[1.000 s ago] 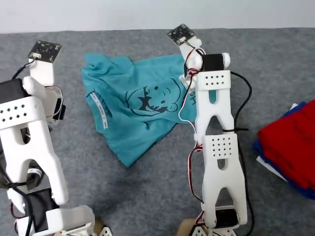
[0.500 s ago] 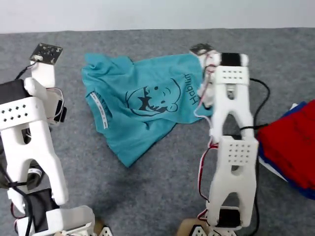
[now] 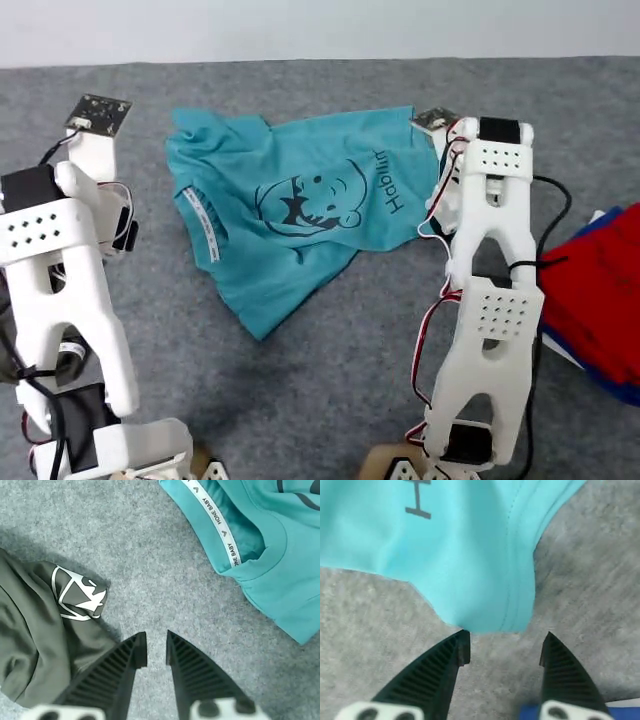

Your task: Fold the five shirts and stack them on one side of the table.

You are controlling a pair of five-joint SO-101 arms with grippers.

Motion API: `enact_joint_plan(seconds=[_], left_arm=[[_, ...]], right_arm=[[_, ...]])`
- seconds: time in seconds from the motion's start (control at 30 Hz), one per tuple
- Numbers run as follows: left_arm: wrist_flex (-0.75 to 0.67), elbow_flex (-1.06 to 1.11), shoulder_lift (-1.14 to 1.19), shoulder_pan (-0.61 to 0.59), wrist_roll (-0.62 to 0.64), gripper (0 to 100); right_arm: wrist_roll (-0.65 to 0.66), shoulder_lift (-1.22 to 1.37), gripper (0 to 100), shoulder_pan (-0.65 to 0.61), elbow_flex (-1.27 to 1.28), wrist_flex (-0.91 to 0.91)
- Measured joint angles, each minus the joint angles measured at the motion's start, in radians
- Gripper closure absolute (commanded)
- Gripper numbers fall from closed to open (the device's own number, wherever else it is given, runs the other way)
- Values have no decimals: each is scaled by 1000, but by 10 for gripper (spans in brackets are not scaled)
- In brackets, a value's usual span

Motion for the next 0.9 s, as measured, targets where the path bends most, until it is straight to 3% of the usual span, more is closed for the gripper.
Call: enact_joint_plan(seconds=[0.2,0.33,0.9], left_arm=[[0,0,0,20,0,921],[0,0,0,23,0,921],[0,0,0,23,0,921]], right_arm=[[32,44,929,-34,-2,-89],[63,48,931,-72,-20,-98],[77,48,931,-203,-615,12]])
